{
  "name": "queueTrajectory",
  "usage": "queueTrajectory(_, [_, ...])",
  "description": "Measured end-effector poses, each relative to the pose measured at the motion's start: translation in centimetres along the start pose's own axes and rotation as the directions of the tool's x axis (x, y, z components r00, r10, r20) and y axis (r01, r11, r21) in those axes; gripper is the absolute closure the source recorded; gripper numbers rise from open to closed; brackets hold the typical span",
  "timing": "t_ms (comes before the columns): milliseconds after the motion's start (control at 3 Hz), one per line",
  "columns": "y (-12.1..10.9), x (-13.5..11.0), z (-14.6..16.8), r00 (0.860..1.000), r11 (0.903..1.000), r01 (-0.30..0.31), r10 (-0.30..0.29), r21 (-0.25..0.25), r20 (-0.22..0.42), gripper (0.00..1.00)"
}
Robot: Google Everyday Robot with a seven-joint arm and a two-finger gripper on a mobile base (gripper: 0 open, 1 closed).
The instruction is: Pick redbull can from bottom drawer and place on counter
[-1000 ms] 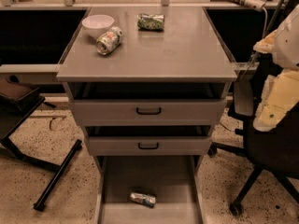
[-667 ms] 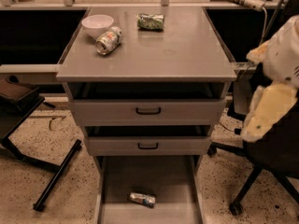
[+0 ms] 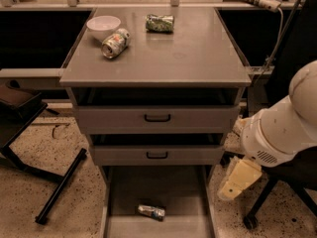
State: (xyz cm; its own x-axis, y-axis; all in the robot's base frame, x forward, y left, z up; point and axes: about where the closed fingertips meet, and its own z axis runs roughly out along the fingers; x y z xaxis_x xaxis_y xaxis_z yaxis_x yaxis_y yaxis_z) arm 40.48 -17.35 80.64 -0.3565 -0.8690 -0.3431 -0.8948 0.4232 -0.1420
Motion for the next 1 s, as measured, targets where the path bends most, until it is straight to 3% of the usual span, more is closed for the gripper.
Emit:
queueTrajectory(333, [0.0, 0.0, 0.0, 1.0, 1.0, 0.0, 0.0, 0.0, 0.0, 0.0])
queueTrajectory(667, [0.8, -0.2, 3.5, 0.999, 0.9998, -0.003, 0.004, -0.02, 0.037, 0.0])
queueTrajectory(1000, [5.0, -0.5, 13.1, 0.993, 0.9885, -0.027, 0.044, -0.149, 0.108, 0.0])
